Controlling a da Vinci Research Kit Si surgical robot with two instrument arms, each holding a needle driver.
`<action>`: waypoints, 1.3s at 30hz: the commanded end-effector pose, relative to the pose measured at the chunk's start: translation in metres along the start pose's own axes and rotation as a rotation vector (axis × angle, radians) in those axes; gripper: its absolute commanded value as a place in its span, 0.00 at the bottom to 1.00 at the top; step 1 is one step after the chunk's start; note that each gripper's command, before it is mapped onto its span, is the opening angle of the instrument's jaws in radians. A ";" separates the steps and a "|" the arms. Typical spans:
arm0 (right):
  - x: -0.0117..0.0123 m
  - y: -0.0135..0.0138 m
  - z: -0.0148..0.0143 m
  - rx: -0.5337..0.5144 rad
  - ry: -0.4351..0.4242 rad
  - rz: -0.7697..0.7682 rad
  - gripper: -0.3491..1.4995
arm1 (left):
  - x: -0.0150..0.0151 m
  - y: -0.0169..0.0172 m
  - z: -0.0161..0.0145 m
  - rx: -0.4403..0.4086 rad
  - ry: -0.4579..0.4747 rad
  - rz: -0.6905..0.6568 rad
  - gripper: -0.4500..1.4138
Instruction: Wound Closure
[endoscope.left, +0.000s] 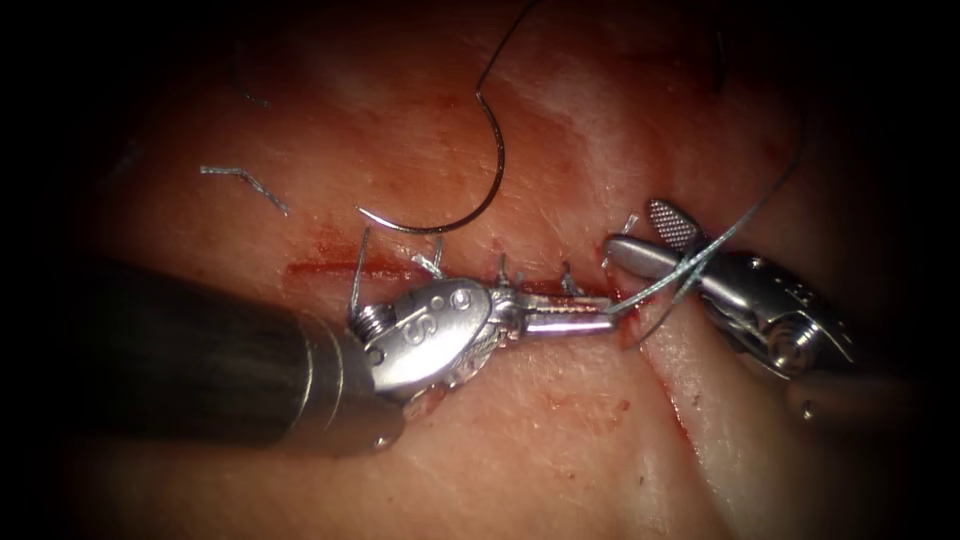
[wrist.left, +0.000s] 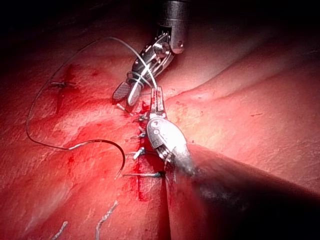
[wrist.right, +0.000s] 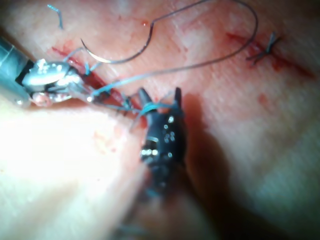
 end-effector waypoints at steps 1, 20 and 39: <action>-0.0008 -0.0007 0.0013 0.011 -0.011 0.000 0.83 | -0.0006 -0.0001 0.0004 0.001 -0.011 0.000 0.00; -0.0026 0.0003 0.0021 -0.021 -0.064 -0.003 0.86 | -0.0013 0.0011 0.0011 0.013 -0.178 0.089 0.00; -0.0029 0.0004 0.0027 -0.003 -0.083 0.065 0.85 | -0.0013 0.0014 0.0014 -0.007 -0.185 0.094 0.00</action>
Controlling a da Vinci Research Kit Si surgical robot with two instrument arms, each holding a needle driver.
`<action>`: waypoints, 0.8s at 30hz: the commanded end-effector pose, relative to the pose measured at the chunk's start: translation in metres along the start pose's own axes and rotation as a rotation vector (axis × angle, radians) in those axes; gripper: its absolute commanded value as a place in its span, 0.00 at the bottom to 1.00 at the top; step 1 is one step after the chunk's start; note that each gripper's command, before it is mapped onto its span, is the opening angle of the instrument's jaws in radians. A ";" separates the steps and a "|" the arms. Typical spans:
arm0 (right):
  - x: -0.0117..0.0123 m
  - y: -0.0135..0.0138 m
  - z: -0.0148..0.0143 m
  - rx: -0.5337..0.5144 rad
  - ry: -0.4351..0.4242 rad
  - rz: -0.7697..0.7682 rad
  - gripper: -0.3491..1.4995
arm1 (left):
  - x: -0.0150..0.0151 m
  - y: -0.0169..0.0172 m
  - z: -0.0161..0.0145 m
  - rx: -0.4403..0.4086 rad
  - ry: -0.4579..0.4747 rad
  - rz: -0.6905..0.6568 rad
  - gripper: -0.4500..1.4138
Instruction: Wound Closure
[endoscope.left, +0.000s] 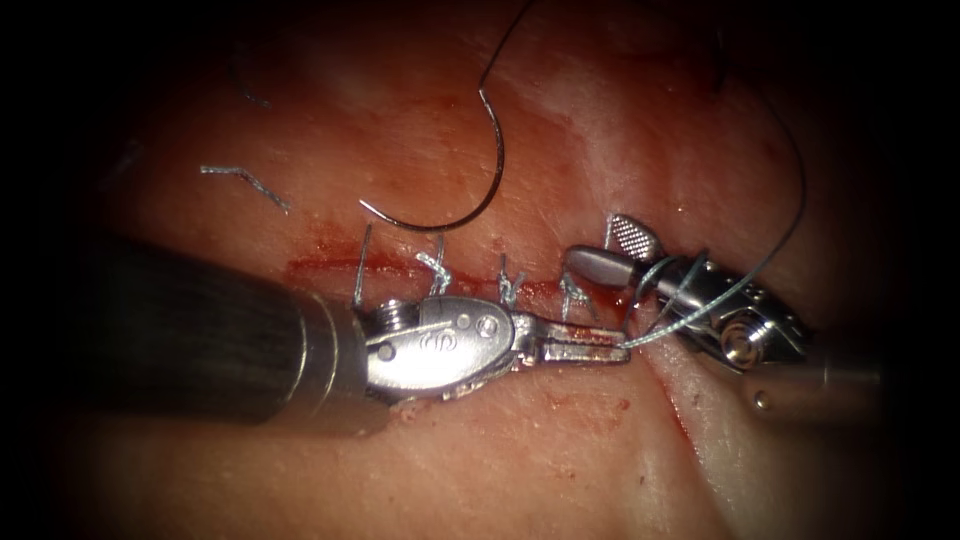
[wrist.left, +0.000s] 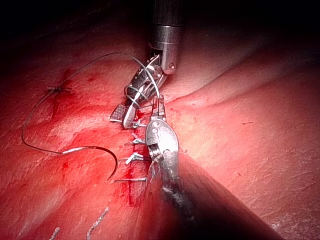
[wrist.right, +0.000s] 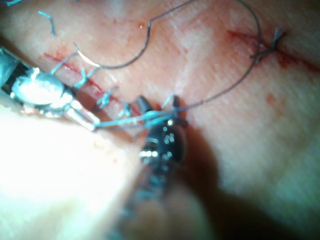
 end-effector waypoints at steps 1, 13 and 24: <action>-0.0005 -0.0003 0.0008 0.008 0.002 0.006 0.84 | -0.0006 -0.0001 0.0006 -0.001 0.001 0.000 0.00; -0.0007 -0.0001 0.0001 0.085 -0.033 0.004 0.00 | -0.0006 -0.0001 0.0005 -0.006 -0.002 0.001 0.00; 0.0011 -0.0010 -0.0023 0.113 -0.013 0.014 0.00 | -0.0008 -0.0012 -0.0004 -0.014 -0.004 0.001 0.00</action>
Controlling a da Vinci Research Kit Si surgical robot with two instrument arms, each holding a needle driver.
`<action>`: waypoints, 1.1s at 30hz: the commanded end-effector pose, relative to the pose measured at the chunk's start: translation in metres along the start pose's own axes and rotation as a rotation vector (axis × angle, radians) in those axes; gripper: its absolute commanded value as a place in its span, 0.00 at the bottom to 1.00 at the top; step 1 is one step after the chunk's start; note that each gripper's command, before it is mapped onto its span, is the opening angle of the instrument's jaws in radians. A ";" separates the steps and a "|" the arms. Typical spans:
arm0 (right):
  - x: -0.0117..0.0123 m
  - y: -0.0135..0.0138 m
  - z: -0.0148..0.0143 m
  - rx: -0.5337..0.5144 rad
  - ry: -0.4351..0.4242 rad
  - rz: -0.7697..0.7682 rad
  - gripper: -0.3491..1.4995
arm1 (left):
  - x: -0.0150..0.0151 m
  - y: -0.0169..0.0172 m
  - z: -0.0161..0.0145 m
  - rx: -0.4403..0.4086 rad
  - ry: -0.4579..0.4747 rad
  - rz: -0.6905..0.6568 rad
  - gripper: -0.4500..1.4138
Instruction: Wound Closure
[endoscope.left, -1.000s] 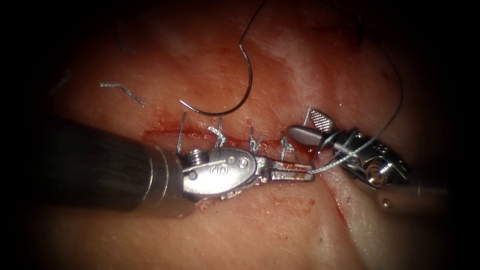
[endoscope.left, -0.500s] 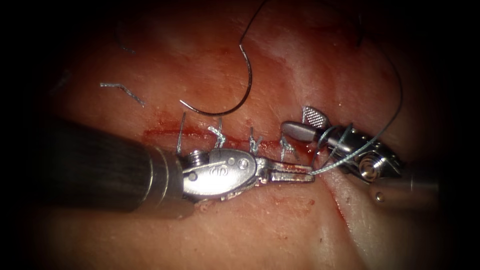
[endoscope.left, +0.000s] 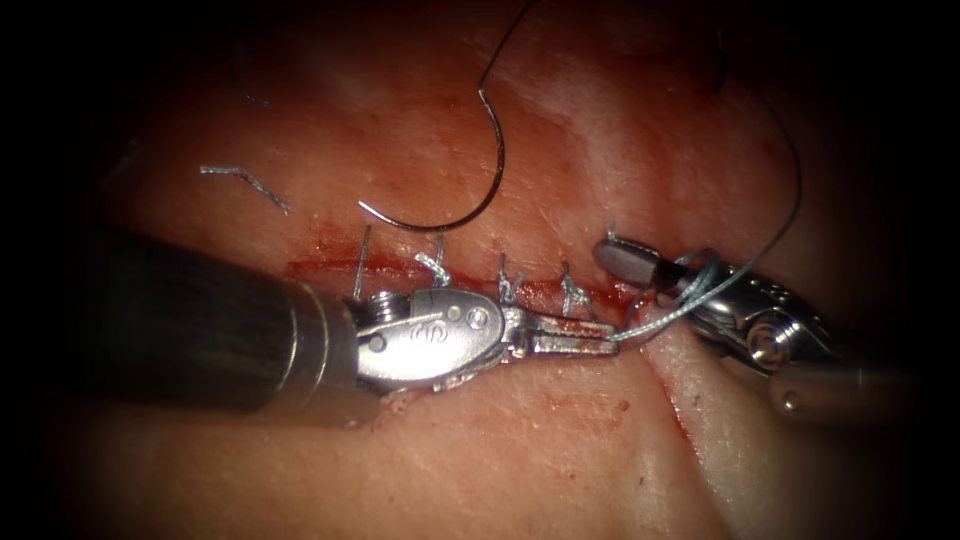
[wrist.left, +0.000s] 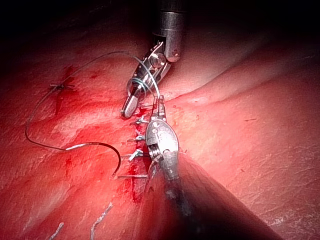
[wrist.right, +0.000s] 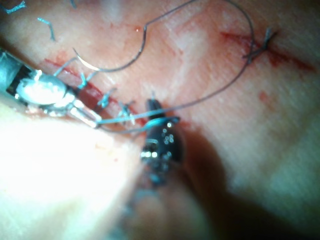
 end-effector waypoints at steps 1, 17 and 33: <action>-0.0001 -0.0006 0.0004 0.009 0.004 0.001 0.00 | -0.0005 -0.0003 0.0005 0.003 0.002 -0.001 0.00; -0.0019 -0.0034 -0.0019 0.036 0.011 -0.053 0.00 | 0.0014 -0.0114 -0.0019 0.057 -0.088 -0.025 0.00; -0.0030 -0.0031 -0.0032 0.014 0.024 -0.096 0.00 | 0.0058 -0.0271 0.0005 0.145 -0.174 0.010 0.00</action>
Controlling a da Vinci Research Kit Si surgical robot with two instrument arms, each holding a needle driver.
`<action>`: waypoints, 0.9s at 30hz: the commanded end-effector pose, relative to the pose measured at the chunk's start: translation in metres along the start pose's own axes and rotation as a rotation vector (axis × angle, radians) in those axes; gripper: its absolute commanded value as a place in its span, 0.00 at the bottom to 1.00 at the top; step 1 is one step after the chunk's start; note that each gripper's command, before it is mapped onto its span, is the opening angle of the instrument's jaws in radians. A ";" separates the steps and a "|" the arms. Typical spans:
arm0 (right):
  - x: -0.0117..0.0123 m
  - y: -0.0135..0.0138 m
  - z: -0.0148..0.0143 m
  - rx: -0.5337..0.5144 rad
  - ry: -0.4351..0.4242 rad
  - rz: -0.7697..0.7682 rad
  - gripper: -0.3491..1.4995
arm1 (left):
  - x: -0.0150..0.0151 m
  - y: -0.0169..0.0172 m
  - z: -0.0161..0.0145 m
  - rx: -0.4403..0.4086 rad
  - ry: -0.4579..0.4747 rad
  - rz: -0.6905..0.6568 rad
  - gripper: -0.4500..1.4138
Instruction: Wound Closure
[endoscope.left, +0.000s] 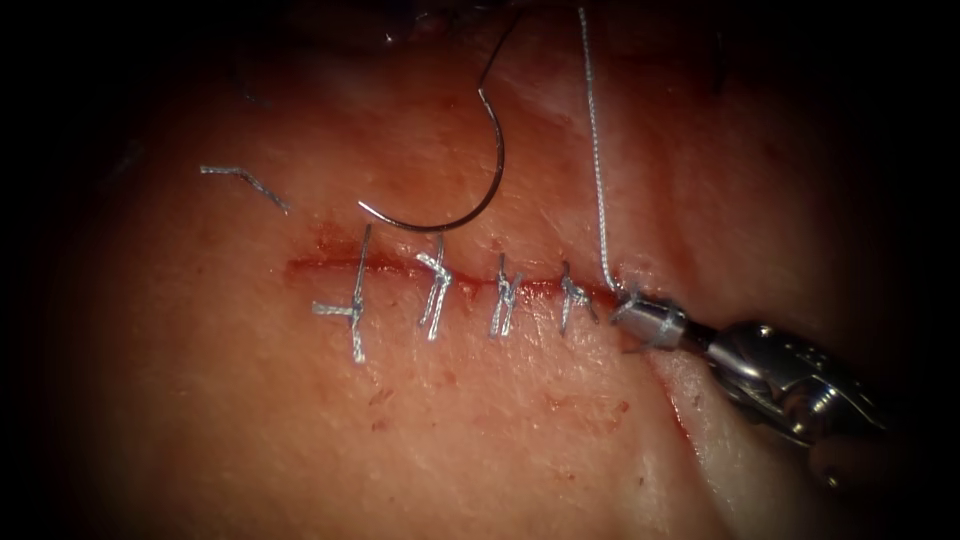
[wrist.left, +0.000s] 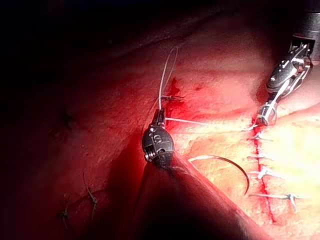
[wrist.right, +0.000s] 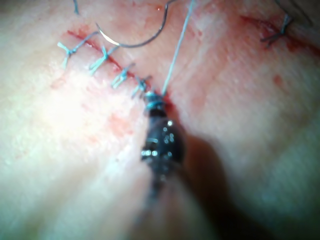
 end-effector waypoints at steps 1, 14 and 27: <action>-0.0010 -0.0002 0.0005 0.004 -0.002 -0.002 0.00 | 0.0000 -0.0010 0.0011 0.014 0.001 0.007 0.00; -0.0023 -0.0014 -0.0021 0.036 -0.025 -0.025 0.00 | 0.0024 -0.0086 0.0024 0.153 0.009 0.054 0.00; -0.0034 -0.0033 -0.0035 0.062 -0.042 -0.068 0.00 | 0.0052 -0.0132 0.0028 0.236 0.027 0.112 0.00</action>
